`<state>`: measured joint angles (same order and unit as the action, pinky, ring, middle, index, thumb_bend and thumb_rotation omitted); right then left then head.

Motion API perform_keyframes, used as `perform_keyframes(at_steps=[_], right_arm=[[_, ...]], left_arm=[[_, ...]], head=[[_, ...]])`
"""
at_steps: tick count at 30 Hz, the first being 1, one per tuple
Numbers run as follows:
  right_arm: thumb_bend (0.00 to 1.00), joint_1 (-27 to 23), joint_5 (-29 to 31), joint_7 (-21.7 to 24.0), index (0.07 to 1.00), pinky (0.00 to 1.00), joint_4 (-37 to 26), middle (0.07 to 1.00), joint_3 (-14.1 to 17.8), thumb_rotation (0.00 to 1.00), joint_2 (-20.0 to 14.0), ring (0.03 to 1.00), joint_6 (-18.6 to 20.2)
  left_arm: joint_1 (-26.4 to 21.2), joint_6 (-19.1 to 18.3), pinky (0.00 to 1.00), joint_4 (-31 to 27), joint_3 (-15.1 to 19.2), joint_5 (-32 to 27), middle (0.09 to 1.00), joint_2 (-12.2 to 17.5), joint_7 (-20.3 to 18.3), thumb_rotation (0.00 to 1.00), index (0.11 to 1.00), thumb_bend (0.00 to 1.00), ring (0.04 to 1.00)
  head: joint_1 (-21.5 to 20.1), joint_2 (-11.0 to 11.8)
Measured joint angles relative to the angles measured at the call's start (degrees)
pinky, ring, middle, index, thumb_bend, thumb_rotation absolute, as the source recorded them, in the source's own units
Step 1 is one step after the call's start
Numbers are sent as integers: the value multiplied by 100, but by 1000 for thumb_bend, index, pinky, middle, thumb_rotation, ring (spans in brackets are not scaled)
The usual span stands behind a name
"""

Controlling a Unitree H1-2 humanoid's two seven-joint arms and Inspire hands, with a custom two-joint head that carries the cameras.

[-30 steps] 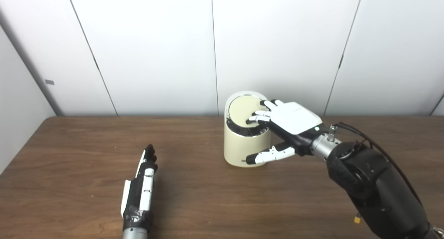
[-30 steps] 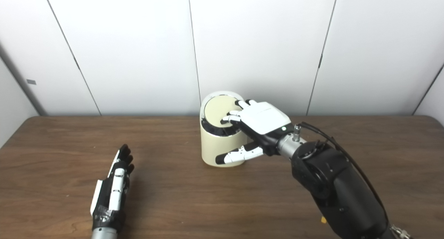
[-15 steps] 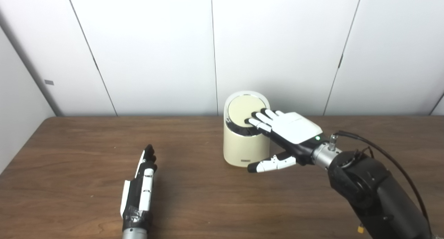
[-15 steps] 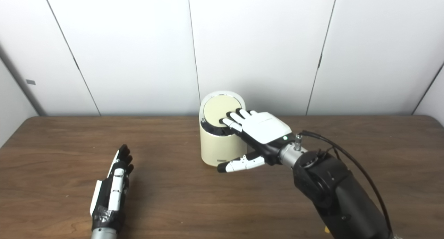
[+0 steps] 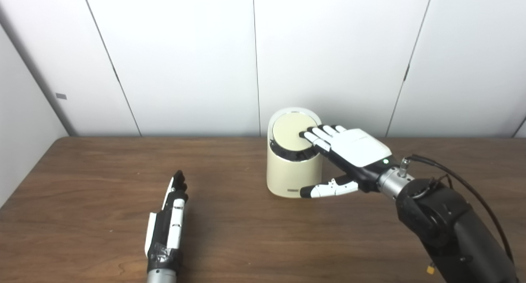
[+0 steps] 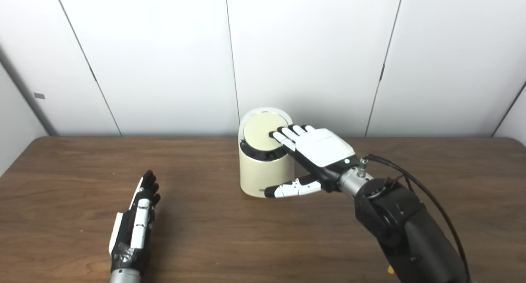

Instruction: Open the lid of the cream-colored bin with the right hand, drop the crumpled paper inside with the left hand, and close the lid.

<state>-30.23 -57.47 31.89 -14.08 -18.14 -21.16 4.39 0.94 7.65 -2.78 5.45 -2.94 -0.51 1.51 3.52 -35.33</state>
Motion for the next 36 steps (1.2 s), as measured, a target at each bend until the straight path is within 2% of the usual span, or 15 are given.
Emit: perform_keyframes(at_steps=[4,9,16,21,23,26,28,33,36], right_arm=[[599,9,71,-72,1000,1000,-22,1000,123,1000,23,1000,-2],[591,72,367,-352,1000,1000,-46,1000,499,1000,155,1000,56],[572,322,1103,-650,983,1000,-36,1000,1236,1000,230,1000,399],[488,704,1790,-654,991,1000,-1,1000,1657,1000,145,1000,791],[480,838,2045,-654,996,992,61,1000,1720,1000,65,1000,866],[561,1009,2359,-663,995,977,177,1000,1822,1000,-38,1000,894],[578,1166,2600,-740,989,980,241,1000,1921,1000,-78,1000,897],[602,1641,3154,-890,990,986,299,1000,2040,1000,-83,1000,895],[602,1847,3281,-1124,959,963,358,979,2084,1000,-40,984,894]], left_arm=[[1,0,1000,-1,0,3,1000,0,4,891,1000,338,1000],[1,-1,1000,4,-2,5,1000,2,4,889,1000,348,1000],[2,-2,1000,1,-6,6,1000,4,5,888,1000,362,1000],[8,-12,1000,-2,-4,-13,1000,17,-10,880,1000,347,1000],[10,-15,1000,-4,-4,-36,1000,25,-29,882,1000,348,1000],[23,-38,1000,-17,-3,-46,1000,42,-39,901,1000,352,1000],[22,-41,1000,-20,-8,-50,1000,44,-45,915,1000,346,1000],[44,-63,1000,-45,-6,-36,1000,62,-38,928,1000,351,1000],[58,-93,1000,-67,-7,-31,1000,75,-41,927,1000,359,1000]], head=[[0,0],[0,18],[-18,-9],[-61,-35],[-70,-44],[-70,-61],[-62,-70],[-88,-88],[-88,-97]])
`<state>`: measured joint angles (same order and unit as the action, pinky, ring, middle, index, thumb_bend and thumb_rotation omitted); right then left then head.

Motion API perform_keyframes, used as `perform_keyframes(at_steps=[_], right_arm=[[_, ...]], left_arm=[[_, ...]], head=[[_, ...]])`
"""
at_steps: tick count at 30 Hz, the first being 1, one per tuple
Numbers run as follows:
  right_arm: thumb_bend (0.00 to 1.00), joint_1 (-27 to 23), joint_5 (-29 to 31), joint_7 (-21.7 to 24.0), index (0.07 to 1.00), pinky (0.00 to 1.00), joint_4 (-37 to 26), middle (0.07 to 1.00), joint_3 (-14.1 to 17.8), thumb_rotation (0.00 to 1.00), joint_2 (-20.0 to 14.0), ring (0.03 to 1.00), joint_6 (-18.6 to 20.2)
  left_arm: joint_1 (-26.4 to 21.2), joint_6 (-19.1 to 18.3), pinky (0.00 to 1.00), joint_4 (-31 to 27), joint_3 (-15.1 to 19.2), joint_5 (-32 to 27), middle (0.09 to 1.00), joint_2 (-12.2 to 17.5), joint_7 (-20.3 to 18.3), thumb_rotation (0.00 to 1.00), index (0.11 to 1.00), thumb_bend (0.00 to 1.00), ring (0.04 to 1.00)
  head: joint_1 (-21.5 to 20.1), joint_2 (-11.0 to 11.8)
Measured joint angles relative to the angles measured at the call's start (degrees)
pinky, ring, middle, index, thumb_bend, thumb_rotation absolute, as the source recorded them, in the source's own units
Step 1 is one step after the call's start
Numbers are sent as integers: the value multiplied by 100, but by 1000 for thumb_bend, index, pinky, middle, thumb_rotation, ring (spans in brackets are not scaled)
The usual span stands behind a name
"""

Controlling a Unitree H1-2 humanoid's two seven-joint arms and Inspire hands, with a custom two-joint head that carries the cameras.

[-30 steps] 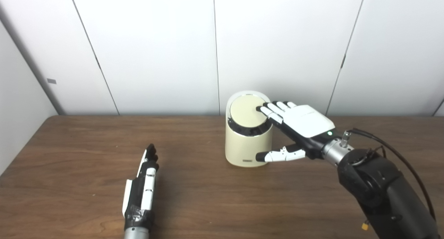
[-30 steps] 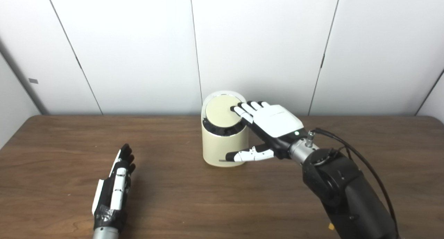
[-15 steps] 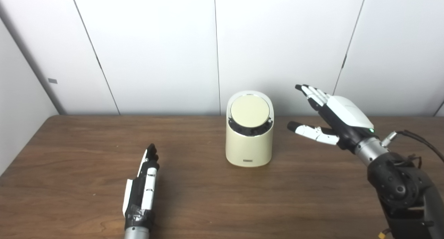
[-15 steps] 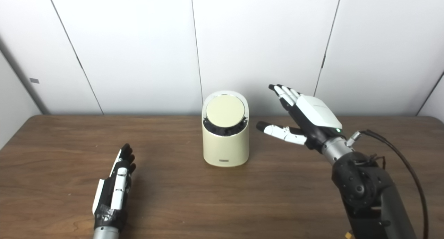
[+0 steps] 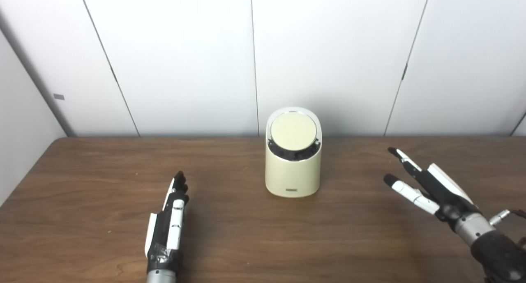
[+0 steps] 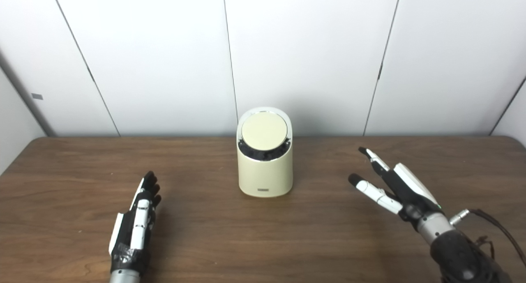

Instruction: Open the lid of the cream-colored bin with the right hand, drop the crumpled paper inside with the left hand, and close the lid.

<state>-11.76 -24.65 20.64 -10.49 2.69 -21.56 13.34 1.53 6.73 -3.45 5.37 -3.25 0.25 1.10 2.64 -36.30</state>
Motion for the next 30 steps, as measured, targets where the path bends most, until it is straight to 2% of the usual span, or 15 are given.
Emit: perform_keyframes(at_steps=[4,8,11,18,21,24,30], right_arm=[[599,164,442,-622,935,956,19,966,301,1000,530,972,-18],[568,286,1027,-765,931,986,56,969,329,1000,922,991,-38],[554,351,1541,-844,934,999,74,962,477,1000,1111,993,-63],[571,482,2303,-1161,955,996,306,973,675,1000,1218,995,-377],[591,532,2345,-1196,955,1000,306,975,611,1000,1237,997,-397],[569,561,2424,-1211,954,1000,307,975,555,1000,1248,998,-496],[575,658,2537,-1307,948,998,304,970,522,1000,1304,985,-543]], left_arm=[[38,-41,1000,-40,1,-27,1000,23,-14,933,1000,345,1000],[141,-150,1000,-149,-24,-93,1000,10,-12,935,1000,351,1000],[224,-234,1000,-267,-49,-98,1000,1,-8,941,1000,360,1000],[367,-387,1000,-405,-41,-138,1000,0,-6,983,1000,313,1000],[376,-389,1000,-418,-45,-133,1000,10,-6,999,1000,286,1000],[376,-396,1000,-418,-76,-82,1000,44,-6,1000,1000,283,1000],[381,-391,1000,-418,-94,40,1000,72,-2,992,1000,306,1000]], head=[[18,17],[35,26],[35,-26],[26,-158],[88,-202],[79,-167],[53,-246]])
